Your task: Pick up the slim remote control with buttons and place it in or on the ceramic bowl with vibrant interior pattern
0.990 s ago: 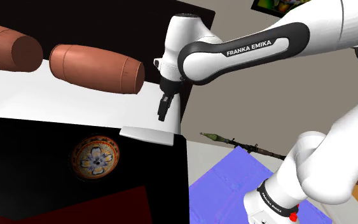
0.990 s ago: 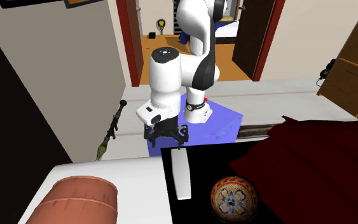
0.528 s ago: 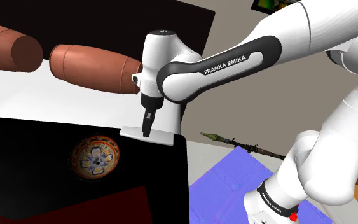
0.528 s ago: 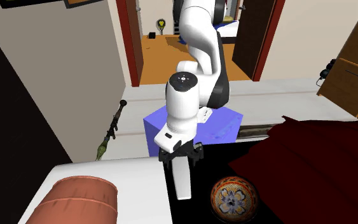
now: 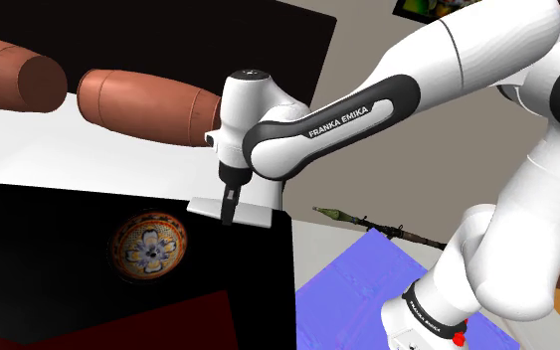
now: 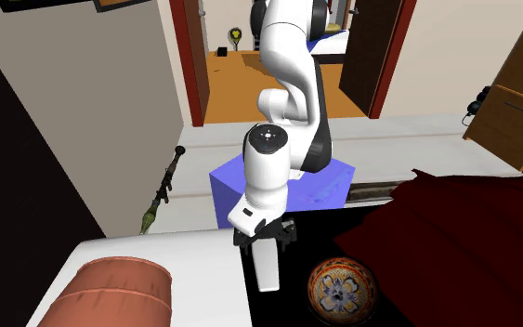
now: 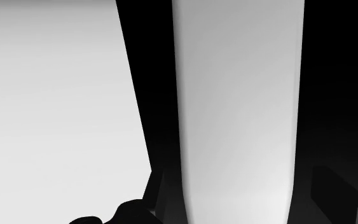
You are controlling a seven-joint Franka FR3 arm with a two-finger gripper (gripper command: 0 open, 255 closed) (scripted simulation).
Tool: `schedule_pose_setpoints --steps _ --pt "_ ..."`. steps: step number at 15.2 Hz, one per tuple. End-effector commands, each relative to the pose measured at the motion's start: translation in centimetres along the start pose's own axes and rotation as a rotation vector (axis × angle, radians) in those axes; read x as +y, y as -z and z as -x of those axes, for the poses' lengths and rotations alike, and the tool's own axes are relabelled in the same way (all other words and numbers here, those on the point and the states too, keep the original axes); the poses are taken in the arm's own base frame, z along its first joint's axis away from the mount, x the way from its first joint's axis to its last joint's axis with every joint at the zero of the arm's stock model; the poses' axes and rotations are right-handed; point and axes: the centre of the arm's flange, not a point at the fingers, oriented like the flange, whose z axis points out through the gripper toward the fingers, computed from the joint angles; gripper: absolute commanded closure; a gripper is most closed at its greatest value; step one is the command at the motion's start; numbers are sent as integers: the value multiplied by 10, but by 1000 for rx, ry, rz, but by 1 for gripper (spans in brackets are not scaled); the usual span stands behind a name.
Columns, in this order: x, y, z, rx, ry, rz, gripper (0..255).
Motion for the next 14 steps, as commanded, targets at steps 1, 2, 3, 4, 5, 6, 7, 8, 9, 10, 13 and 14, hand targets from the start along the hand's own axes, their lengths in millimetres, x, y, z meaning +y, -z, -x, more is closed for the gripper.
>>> schedule_pose_setpoints --steps 1,2,3,4,5,6,7,8,9,10,13,14 --pt "0 -2 -1 1 0 0 0" --pt "0 -2 -1 1 0 0 0" --pt "0 -2 -1 1 0 0 0" --pt "0 -2 -1 1 0 0 0" --pt "0 -2 -1 1 0 0 0" --pt "0 -2 -1 0 0 0 0" --pt "0 -2 -1 0 0 0 255" --pt "0 -2 -1 0 0 0 255" --pt "0 -2 -1 0 0 0 255" --pt "0 -2 -1 0 0 0 255" --pt "0 -2 -1 0 0 0 255" --pt "0 -2 -1 0 0 0 255"
